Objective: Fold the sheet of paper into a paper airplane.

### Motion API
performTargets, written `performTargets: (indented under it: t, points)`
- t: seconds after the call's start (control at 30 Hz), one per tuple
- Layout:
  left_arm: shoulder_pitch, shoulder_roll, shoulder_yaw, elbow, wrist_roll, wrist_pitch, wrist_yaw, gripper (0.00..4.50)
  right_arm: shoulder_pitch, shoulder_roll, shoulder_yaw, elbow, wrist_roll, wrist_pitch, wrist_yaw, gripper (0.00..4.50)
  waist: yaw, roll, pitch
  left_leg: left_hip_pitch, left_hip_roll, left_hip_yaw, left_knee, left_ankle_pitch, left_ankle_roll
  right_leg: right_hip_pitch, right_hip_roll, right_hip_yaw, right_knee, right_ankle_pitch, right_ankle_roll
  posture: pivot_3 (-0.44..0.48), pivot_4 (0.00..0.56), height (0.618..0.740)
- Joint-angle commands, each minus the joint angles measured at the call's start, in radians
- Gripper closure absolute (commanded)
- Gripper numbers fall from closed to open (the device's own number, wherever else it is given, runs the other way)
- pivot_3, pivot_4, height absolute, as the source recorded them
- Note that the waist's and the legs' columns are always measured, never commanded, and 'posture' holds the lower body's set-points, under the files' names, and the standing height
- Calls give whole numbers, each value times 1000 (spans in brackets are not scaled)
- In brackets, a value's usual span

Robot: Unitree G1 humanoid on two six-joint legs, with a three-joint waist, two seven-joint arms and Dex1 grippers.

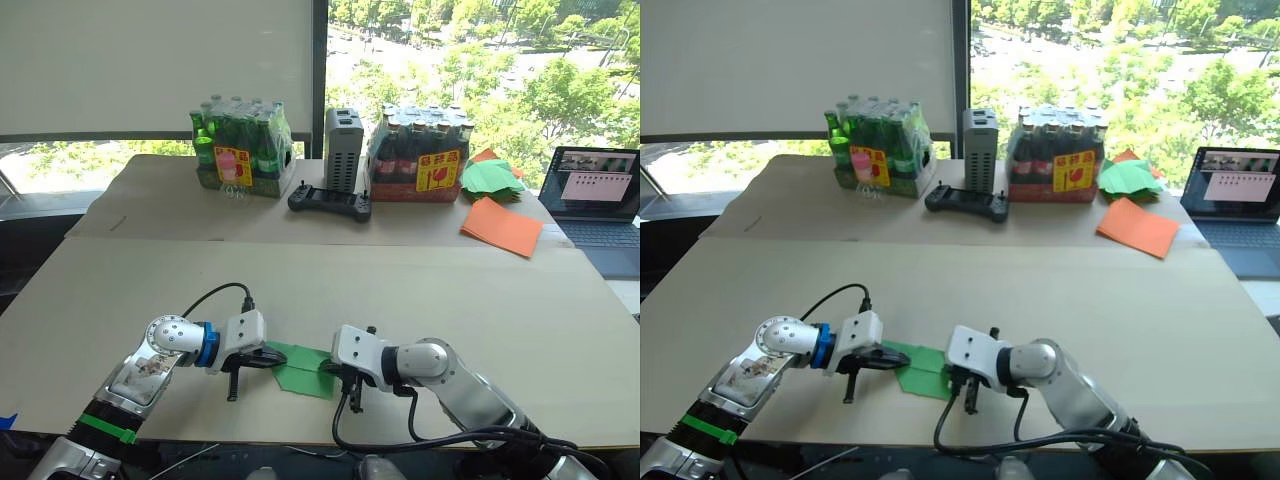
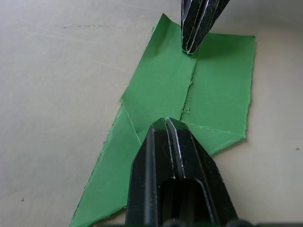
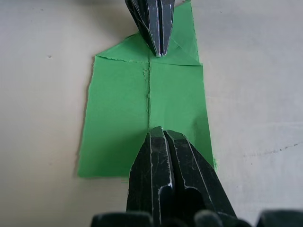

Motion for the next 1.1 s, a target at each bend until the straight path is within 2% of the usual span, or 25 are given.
performTargets:
  t: [0.03,0.37,0.57,0.73,1.1]
  points:
    - [-1,1,-11,-2,15,0,-3,4500,54,-56,4,19,-12,74,16,4441,1,0,0,0,0,0,0,0,0,0,0,0,0,0,0,0,150,740]
    - [-5,-6,-18,8,18,-8,-5,4500,85,-106,-28,-47,5,107,19,4441,4,0,-1,0,0,0,0,0,0,1,0,0,-1,-1,1,0,150,740]
    - [-7,-9,-17,13,19,-14,-6,4500,42,-12,-140,-95,117,51,9,4441,7,0,0,-1,0,0,0,0,0,-1,0,0,-2,0,1,0,150,740]
    - [-11,-10,-16,16,19,-16,-7,4500,28,31,-168,-96,149,34,-5,4441,5,0,0,-2,0,0,0,0,0,-2,0,0,-1,0,0,0,150,740]
    - [-24,-33,-28,2,7,-5,-21,4500,-3,71,-6,58,27,-1,-38,4441,0,0,0,-3,0,0,0,0,0,-2,0,0,-1,1,-1,0,150,740]
